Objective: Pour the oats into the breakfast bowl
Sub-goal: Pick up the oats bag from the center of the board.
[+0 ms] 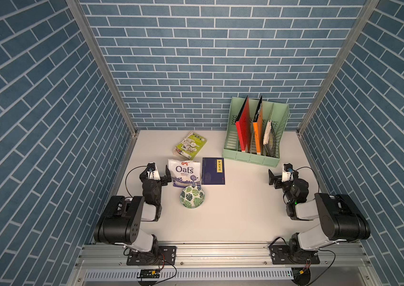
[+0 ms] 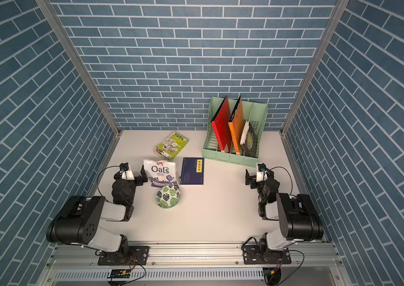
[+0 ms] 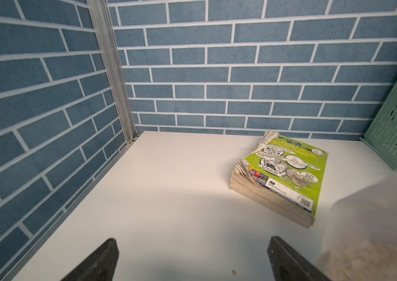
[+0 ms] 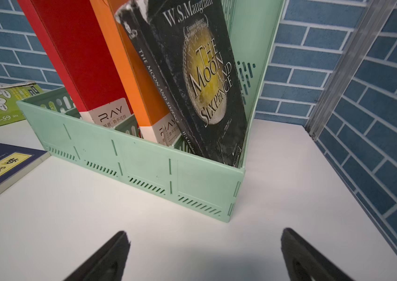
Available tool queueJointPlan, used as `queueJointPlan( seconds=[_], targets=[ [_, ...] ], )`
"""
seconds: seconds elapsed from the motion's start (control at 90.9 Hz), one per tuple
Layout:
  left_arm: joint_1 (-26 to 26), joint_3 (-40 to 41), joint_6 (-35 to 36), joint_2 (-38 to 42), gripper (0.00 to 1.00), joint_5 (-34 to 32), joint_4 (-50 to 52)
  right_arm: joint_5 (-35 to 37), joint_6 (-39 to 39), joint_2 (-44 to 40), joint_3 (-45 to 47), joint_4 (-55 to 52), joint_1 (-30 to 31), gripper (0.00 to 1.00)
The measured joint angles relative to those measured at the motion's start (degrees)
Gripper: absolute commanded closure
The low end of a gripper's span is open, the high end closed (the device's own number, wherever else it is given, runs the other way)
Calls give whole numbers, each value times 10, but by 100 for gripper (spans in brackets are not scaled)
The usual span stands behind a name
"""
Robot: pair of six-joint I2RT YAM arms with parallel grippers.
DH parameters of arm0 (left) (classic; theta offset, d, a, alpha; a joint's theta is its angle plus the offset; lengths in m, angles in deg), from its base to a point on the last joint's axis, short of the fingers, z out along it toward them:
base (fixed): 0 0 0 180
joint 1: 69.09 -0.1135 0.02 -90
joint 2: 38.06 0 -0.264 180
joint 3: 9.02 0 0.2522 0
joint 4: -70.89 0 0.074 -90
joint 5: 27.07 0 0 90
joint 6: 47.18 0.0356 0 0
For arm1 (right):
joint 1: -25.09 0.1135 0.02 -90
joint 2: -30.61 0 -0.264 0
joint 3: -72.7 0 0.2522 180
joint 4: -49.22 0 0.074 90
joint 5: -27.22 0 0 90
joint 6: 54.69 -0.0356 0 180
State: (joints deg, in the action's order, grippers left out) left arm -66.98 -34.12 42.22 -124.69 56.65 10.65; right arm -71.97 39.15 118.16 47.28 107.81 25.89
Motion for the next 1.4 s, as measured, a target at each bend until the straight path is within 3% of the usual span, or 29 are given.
queueJointPlan(
  seconds=[0.616, 0.836, 0.979, 1.111, 1.222, 1.398],
  targets=[
    [0, 0, 0, 0, 0, 0, 0, -1, 1, -2, 0, 5, 0, 0],
    [0, 0, 0, 6, 0, 1, 9, -58, 7, -160, -23, -134, 13, 0],
    [0, -5, -14, 105, 0, -35, 85, -116, 7, -250, -71, -221, 77, 0],
    [0, -8, -51, 235, 0, -80, 133, -163, 17, -250, -143, -291, 177, 0],
    [0, -23, -94, 315, 0, -105, 194, -201, 42, -197, -224, -338, 247, 0],
    [0, -52, -165, 401, 0, -107, 312, -260, 120, -45, -404, -425, 329, 0]
  ],
)
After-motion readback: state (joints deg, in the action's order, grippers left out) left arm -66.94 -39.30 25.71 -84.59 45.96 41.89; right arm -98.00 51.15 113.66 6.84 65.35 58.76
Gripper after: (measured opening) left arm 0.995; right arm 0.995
